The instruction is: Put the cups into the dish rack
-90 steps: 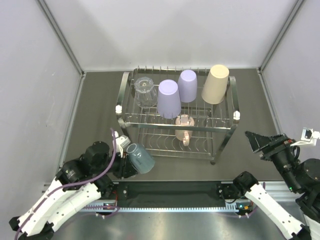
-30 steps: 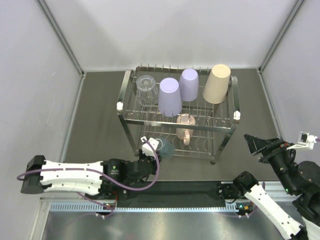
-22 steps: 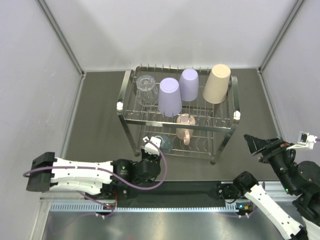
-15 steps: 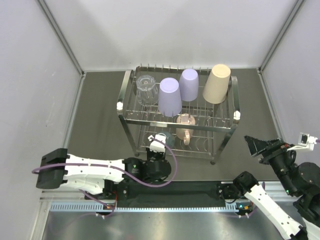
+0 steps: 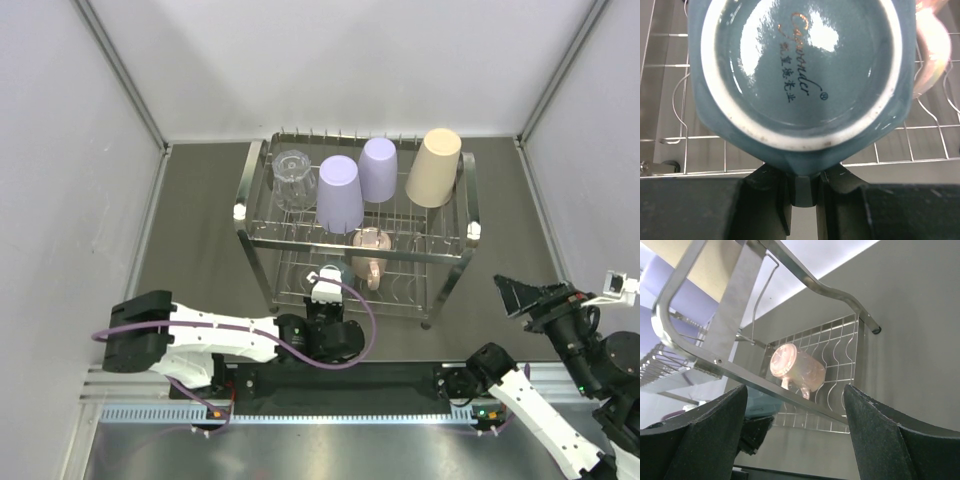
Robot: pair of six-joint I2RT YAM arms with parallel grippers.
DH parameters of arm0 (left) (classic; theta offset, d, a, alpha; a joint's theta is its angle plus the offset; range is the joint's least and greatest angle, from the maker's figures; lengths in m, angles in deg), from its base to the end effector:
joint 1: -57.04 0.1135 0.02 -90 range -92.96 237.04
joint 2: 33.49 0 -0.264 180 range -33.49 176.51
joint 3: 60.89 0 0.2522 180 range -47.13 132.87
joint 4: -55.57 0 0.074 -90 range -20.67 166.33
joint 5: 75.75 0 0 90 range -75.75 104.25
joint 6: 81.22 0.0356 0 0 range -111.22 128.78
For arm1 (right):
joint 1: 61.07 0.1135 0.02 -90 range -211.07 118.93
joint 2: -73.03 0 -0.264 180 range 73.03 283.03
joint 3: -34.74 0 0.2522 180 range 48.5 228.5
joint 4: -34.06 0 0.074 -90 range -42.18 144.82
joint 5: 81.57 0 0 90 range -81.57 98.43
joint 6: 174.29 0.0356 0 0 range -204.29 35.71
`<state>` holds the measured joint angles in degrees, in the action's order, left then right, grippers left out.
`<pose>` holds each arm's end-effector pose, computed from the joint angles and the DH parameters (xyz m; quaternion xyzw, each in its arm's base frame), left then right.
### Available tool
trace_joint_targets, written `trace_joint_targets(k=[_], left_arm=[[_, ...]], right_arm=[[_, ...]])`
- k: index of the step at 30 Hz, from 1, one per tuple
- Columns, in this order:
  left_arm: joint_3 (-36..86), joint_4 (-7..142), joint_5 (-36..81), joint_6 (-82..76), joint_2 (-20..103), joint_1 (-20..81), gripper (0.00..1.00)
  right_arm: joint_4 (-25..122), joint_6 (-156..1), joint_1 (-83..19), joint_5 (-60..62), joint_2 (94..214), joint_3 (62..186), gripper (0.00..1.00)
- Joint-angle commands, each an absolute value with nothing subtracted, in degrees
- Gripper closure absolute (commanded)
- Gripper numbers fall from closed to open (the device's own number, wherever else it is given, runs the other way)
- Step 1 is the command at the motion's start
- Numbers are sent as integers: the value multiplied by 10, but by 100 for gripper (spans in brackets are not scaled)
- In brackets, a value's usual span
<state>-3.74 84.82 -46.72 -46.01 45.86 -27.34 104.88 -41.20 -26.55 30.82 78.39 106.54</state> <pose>0.0566 -0.2573 0.2063 0.0458 0.8293 -0.0996 0.5480 -0.0215 -0.0313 0.3612 0.1853 0.7078 0.3068 0.6088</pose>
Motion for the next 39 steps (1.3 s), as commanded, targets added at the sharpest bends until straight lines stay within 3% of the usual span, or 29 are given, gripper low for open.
trace_joint_targets(k=[1, 31, 33, 39], left_arm=[[-4, 822, -518, -487, 462, -261, 100], [52, 904, -502, -606, 561, -178, 100], [54, 908, -499, -606, 564, -174, 93], [67, 925, -496, -619, 576, -172, 87]], right_arm=[[1061, -420, -256, 307, 775, 1091, 22], [1093, -417, -252, 294, 774, 1112, 22], [1096, -414, -252, 297, 772, 1114, 22], [1095, -410, -252, 296, 772, 1112, 22]])
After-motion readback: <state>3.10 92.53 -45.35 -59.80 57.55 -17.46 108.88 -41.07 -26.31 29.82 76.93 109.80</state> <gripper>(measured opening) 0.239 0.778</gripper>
